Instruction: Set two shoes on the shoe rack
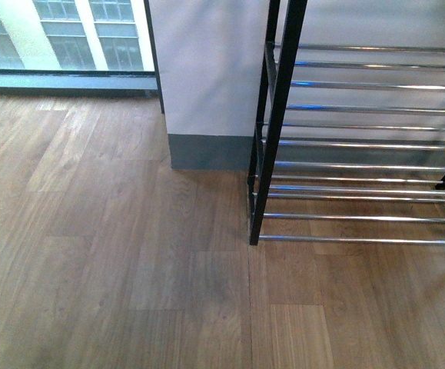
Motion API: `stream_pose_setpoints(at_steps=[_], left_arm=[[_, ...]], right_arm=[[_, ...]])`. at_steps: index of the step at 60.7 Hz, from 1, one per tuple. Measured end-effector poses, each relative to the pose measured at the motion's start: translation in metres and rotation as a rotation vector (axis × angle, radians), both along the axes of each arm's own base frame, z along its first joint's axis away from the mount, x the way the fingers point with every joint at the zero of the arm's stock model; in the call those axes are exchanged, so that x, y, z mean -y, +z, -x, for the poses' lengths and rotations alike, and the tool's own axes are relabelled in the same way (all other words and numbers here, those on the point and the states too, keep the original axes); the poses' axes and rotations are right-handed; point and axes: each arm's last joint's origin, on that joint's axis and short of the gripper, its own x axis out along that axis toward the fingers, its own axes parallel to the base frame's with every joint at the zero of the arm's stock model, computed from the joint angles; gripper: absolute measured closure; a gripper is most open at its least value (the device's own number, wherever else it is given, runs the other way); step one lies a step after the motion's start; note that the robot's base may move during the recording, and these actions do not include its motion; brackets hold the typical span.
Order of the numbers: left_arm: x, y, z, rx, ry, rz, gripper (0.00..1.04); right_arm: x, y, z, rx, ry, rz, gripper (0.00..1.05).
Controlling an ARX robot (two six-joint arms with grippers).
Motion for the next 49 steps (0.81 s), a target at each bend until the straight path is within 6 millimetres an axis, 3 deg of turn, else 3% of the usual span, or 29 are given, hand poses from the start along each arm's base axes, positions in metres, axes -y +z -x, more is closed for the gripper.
stream_pose_setpoints(at_steps=[49], left_arm=[[0.0000, 0.0001, 0.0000, 0.000, 0.000, 0.000, 1.03]], right_arm=[[0.0000, 0.0001, -0.0001, 0.000, 0.000, 0.000, 1.03]])
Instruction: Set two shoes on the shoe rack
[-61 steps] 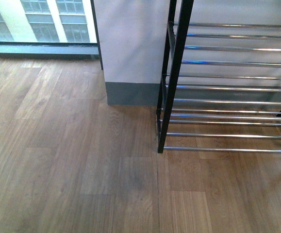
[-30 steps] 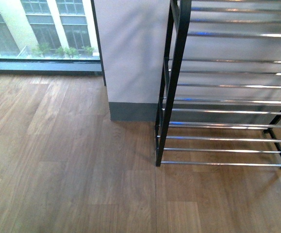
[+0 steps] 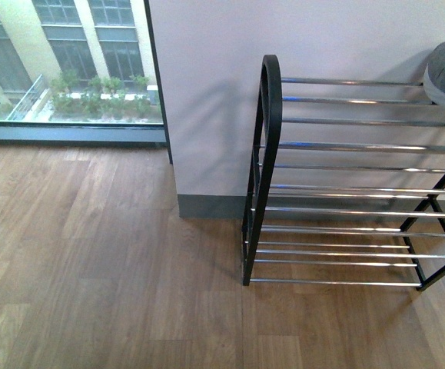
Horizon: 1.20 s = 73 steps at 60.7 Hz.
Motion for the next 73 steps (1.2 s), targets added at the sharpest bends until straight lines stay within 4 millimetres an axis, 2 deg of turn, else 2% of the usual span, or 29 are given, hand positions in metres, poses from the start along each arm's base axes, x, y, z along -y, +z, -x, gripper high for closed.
stream_pose_setpoints(at_steps=[33, 36, 40, 49, 59, 64, 68, 73], left_arm=[[0.000, 0.000, 0.000, 0.001, 0.000, 0.000, 1.03], [0.000, 0.000, 0.000, 0.001, 0.000, 0.000, 1.03], [0.000, 0.000, 0.000, 0.001, 0.000, 0.000, 1.03], [0.000, 0.000, 0.000, 0.001, 0.000, 0.000, 1.03], [0.000, 0.000, 0.000, 0.001, -0.001, 0.000, 1.03], [0.000, 0.000, 0.000, 0.001, -0.001, 0.001, 1.03], [0.000, 0.000, 0.000, 0.001, 0.000, 0.000, 1.03], [0.000, 0.000, 0.000, 0.001, 0.000, 0.000, 1.03]], right_arm=[[0.000, 0.001, 0.000, 0.002, 0.000, 0.001, 1.03], [0.000, -0.001, -0.001, 0.038, 0.054, 0.002, 1.03], [-0.006, 0.003, -0.006, 0.174, 0.190, 0.034, 1.03], [-0.022, 0.021, -0.037, 0.190, 0.244, 0.022, 1.03], [-0.048, 0.027, -0.087, 0.100, 0.279, 0.006, 1.03], [-0.059, 0.025, -0.113, 0.062, 0.269, 0.029, 1.03], [-0.067, 0.015, -0.144, 0.012, 0.251, 0.093, 1.03], [-0.071, 0.001, -0.169, -0.042, 0.240, 0.167, 1.03]])
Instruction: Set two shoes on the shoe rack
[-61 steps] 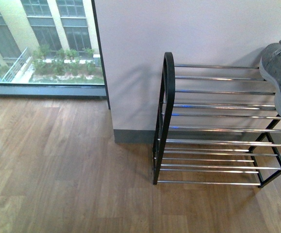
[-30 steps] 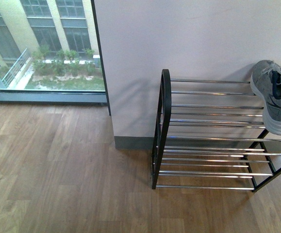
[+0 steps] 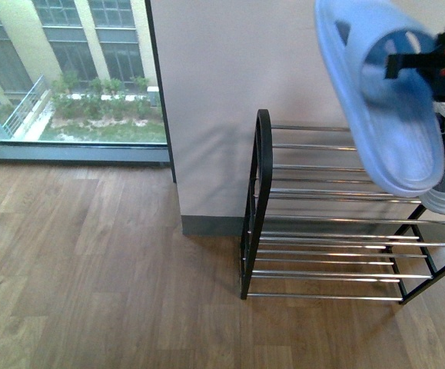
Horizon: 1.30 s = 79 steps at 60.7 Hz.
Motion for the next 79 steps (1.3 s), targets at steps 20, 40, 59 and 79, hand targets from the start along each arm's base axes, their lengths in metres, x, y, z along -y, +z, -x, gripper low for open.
stream_pose_setpoints(at_steps=[20, 40, 59, 79], left_arm=[[0.000, 0.000, 0.000, 0.000, 0.000, 0.000, 1.03], [0.000, 0.000, 0.000, 0.000, 0.000, 0.000, 1.03], [0.000, 0.000, 0.000, 0.000, 0.000, 0.000, 1.03], [0.000, 0.000, 0.000, 0.000, 0.000, 0.000, 1.03]], right_arm=[[0.013, -0.065, -0.078, -0.181, -0.056, 0.212, 1.03], [0.046, -0.111, -0.126, -0.266, -0.173, 0.318, 1.03], [0.071, -0.136, -0.144, -0.314, -0.269, 0.332, 1.03], [0.073, -0.137, -0.150, -0.276, -0.296, 0.277, 0.74]])
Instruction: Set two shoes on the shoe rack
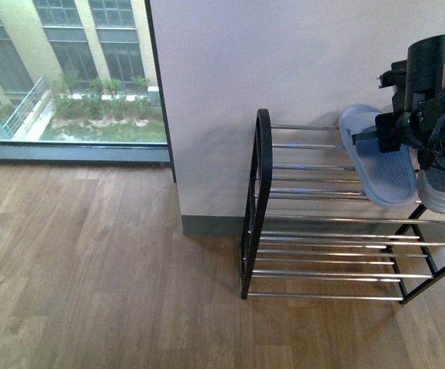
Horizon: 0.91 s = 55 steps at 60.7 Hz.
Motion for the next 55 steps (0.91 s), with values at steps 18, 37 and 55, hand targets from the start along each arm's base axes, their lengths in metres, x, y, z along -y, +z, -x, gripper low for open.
stream_pose_setpoints(at_steps=[18, 37, 55], left_arm=[[0.000, 0.000, 0.000, 0.000, 0.000, 0.000, 1.03], [0.000, 0.000, 0.000, 0.000, 0.000, 0.000, 1.03], [0.000, 0.000, 0.000, 0.000, 0.000, 0.000, 1.03]], right_arm=[[-0.014, 0.043, 0.035, 0.113, 0.094, -0.131, 0.29], [-0.041, 0.126, 0.151, 0.270, 0.291, -0.333, 0.09], [-0.018, 0.158, 0.271, 0.408, 0.313, -0.412, 0.09]])
